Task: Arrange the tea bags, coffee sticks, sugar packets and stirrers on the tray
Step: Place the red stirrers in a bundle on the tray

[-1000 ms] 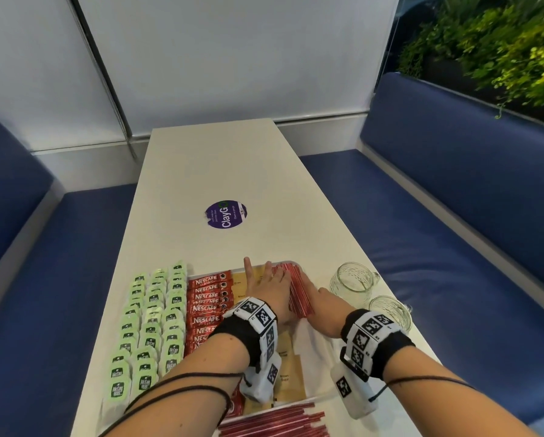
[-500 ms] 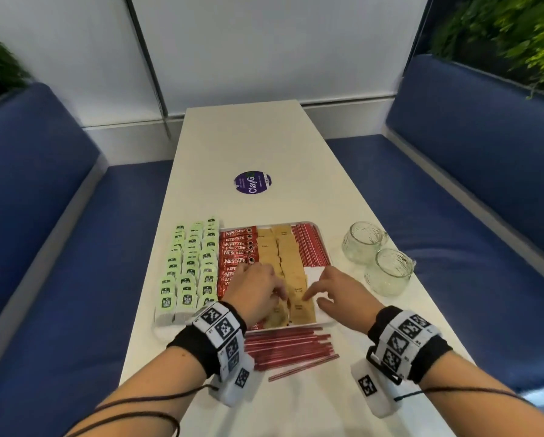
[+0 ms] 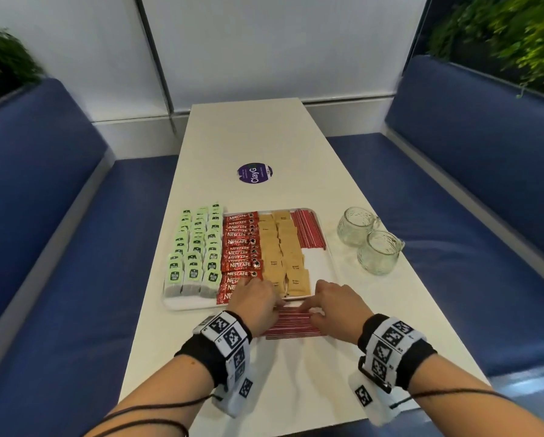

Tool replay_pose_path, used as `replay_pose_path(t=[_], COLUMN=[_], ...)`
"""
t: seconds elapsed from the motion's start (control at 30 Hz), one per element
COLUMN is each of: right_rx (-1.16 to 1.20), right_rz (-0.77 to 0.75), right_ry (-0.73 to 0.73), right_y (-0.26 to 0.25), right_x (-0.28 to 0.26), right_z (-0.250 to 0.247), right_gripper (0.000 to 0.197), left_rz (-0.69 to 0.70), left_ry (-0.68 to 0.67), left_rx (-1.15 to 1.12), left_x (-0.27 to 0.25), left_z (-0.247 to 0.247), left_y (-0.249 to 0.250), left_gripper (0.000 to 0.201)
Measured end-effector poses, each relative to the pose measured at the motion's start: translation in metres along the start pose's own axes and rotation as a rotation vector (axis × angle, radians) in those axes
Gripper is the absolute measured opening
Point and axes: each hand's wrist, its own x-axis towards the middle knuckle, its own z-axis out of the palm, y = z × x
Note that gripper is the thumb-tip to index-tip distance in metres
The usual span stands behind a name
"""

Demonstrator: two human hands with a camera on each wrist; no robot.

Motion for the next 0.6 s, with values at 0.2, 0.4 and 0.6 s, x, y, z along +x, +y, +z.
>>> replay_pose_path(t=[0.2, 0.4, 0.6], right_rx=[-0.073, -0.114, -0.155], right_rz=[0.005, 0.015, 0.026], right_ry=[-0.035, -0.036, -0.042], right_y=[0.000, 0.001, 0.001], right_x=[-0.002, -0.003, 0.008], right_z=[0.003, 0.002, 0.000], right_gripper=[0.045, 0.043, 0.051], left_rz=[-0.033, -0.047, -0.091], left_ry=[-0.027, -0.004, -0.016], left_rx=[0.004, -0.006, 0.046], left_x=[-0.007, -0.006, -0.002], left_z=[0.012, 0.015, 0.013], left_y=[-0.003, -0.003, -0.004], left_gripper=[0.031, 0.034, 0.035])
